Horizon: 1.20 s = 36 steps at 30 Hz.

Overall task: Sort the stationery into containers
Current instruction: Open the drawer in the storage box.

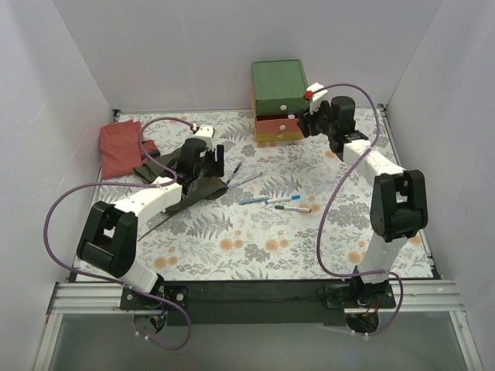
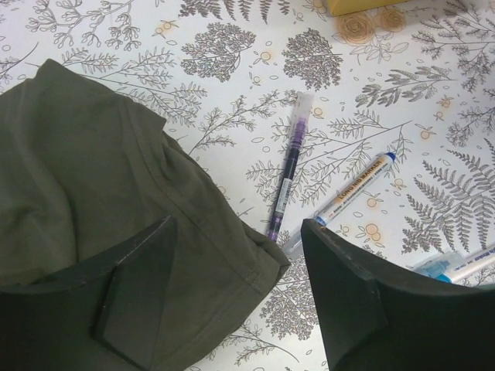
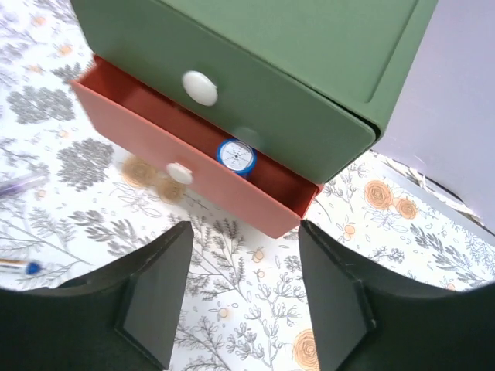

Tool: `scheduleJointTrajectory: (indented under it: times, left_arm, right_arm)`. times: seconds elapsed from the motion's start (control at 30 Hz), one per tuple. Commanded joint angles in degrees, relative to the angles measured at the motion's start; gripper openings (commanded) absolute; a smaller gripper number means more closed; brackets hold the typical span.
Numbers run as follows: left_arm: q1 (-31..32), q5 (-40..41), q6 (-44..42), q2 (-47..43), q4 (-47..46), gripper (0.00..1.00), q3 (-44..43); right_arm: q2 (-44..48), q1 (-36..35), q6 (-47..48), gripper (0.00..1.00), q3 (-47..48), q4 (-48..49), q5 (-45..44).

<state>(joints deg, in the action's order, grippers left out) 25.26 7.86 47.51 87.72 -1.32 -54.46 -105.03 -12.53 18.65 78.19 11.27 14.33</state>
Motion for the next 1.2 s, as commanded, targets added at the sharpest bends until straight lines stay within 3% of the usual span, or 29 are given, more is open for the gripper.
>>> scheduleJointTrajectory:
  times: [0.0, 0.17, 0.23, 0.3, 0.5, 0.77, 1.0, 1.17]
  left_arm:
    - [0.06, -1.71, -0.66, -0.36, -0.52, 0.65, -0.74]
    - [0.14, -1.44, -1.63, -0.36, -1.14, 0.64, -0.39]
    - [0.06, -1.26, -1.80, -0.36, -0.96, 0.64, -0.48]
    - [0.06, -1.27, -1.98, -0.71, -0.96, 0.64, -0.13]
    - [0.06, -1.79, -1.63, -1.50, -0.70, 0.64, 1.11]
    - [0.06, -1.79, -1.63, -0.80, -1.67, 0.64, 0.84]
    - [0.06, -2.23, -1.45, -0.89, -1.93, 0.64, 1.46]
    - [0.14, -2.58, -1.10, -0.89, -2.28, 0.64, 1.90]
  right_arm:
    - [3.70, -0.38, -8.99, 0.72, -4.01, 5.08, 4.30]
    - [1.33, -1.44, -3.82, 0.71, -2.00, 7.72, 5.54]
    - [-0.87, -1.44, 0.30, 0.75, 0.98, 7.28, 6.76]
    - [-3.14, -1.35, 7.69, 0.79, 3.71, 4.57, 8.08]
    - [-7.37, -0.21, 16.75, 0.80, 12.85, -2.20, 11.34]
    - [-11.77, -0.12, 18.43, 0.75, 20.68, -15.20, 11.60]
    - [-13.53, 0.41, 19.84, 0.65, 23.40, -22.06, 12.30]
    - [-15.11, 0.67, 20.63, 0.65, 25.60, -24.88, 12.39]
